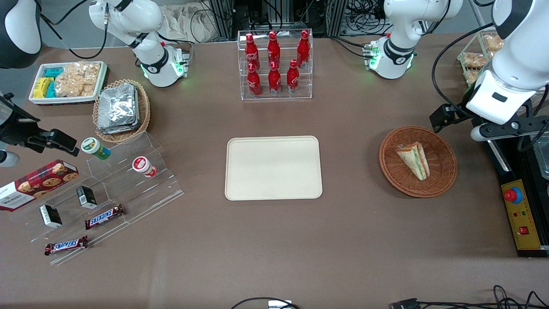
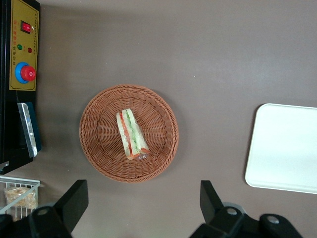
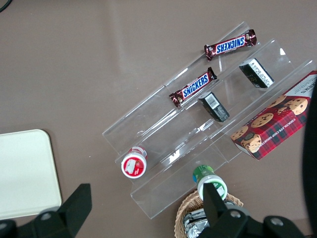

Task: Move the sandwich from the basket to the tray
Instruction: 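Move the left gripper over the wrapped sandwich in the wicker basket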

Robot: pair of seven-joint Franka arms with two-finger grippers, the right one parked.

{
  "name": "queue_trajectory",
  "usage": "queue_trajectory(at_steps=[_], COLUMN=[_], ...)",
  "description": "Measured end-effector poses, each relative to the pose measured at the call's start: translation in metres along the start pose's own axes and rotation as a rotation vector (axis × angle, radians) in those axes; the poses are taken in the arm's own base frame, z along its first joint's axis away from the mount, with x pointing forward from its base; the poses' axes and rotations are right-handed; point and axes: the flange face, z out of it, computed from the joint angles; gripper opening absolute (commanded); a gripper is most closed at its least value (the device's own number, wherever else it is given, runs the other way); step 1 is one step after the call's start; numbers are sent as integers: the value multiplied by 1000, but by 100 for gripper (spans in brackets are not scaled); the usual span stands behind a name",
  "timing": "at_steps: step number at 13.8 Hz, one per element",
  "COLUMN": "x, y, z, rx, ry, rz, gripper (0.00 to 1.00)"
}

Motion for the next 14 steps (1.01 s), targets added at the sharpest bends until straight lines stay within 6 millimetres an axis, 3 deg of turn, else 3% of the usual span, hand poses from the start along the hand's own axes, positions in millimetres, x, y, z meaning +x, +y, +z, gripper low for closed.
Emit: queue_trajectory(at_steps=[9, 11, 14], x=[-5, -5, -9], y=[3, 1, -13], z=[7, 22, 66], rx=[14, 18, 19], ry=[-44, -58, -47], rz=[4, -2, -28], gripper=[100, 100, 100])
